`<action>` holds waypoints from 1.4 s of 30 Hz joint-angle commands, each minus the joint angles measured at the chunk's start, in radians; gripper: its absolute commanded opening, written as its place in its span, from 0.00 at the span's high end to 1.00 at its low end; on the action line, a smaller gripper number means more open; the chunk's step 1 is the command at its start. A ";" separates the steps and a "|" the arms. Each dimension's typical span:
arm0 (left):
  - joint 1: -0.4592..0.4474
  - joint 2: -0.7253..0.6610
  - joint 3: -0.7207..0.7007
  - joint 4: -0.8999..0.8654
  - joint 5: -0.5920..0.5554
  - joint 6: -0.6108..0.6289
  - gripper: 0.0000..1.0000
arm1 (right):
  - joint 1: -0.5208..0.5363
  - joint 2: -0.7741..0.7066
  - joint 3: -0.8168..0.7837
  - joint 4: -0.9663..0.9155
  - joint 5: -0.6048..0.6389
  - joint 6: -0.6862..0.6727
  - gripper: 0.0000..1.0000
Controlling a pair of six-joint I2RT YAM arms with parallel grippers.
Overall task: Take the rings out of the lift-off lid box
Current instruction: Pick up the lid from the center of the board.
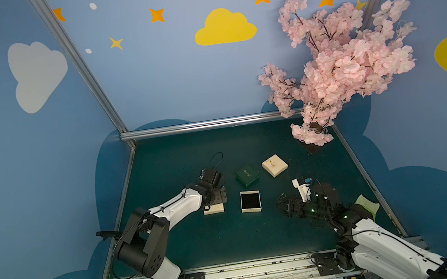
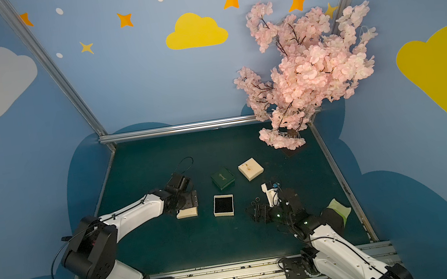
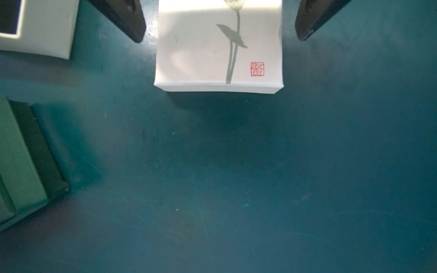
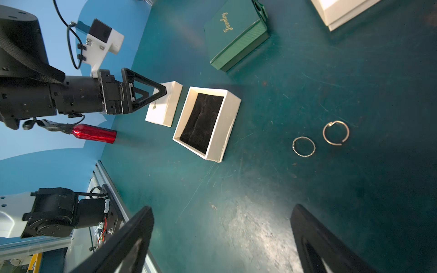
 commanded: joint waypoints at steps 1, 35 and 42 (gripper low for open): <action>-0.017 0.022 0.026 -0.033 -0.048 0.022 0.00 | 0.007 0.008 0.032 0.026 -0.011 -0.007 0.08; -0.012 0.055 -0.011 0.017 -0.008 0.008 0.09 | 0.026 0.039 0.045 0.010 0.034 0.003 0.08; -0.018 0.025 -0.019 0.002 -0.004 -0.006 0.14 | 0.029 0.025 0.044 0.008 0.026 0.009 0.08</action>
